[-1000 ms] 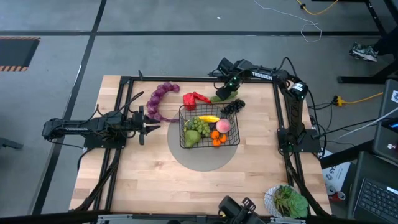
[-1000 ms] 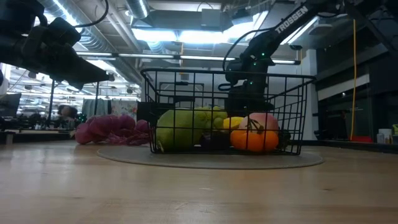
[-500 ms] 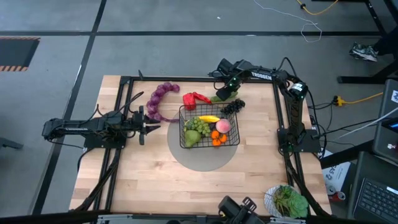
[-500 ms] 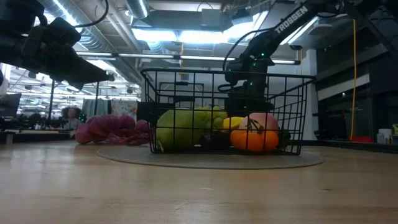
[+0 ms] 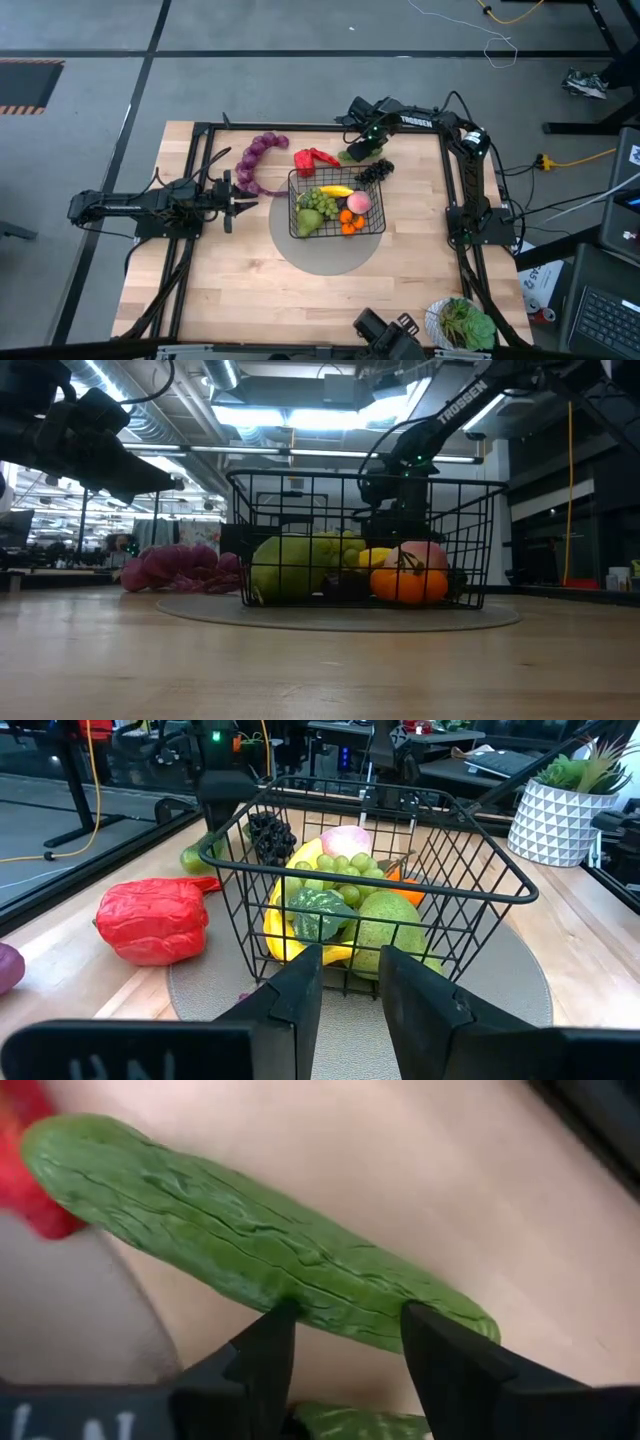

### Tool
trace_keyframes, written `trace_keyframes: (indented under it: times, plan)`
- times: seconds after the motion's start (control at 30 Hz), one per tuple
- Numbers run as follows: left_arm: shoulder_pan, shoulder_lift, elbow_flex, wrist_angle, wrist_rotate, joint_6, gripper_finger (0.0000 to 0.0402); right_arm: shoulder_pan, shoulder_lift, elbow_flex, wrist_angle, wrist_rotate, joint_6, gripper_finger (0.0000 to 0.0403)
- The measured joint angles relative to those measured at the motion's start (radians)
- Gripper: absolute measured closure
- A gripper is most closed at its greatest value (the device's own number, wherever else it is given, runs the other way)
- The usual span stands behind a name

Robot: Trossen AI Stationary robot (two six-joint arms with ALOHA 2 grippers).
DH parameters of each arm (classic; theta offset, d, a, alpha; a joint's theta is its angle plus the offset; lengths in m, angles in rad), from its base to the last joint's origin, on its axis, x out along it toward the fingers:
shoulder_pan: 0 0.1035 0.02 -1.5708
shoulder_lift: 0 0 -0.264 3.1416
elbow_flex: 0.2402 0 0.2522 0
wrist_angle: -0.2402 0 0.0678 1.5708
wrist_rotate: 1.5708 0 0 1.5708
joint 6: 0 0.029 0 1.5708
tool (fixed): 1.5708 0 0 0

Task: Build produce basket
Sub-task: Put the cucumber into the wire basket

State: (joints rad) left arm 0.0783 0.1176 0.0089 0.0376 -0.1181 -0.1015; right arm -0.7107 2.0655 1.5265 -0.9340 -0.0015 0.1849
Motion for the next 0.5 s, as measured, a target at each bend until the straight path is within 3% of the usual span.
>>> trace_keyframes:
  times: [0.23,0.5]
  plan:
    - [0.000,0.000,0.000,0.000,0.000,0.000,0.0305,-0.036,-0.007,-0.003,-0.066,0.036,0.162,0.0219]
    - [0.000,0.000,0.000,0.000,0.000,0.000,0.0305,-0.044,-0.003,-0.007,-0.281,0.204,0.257,0.0219]
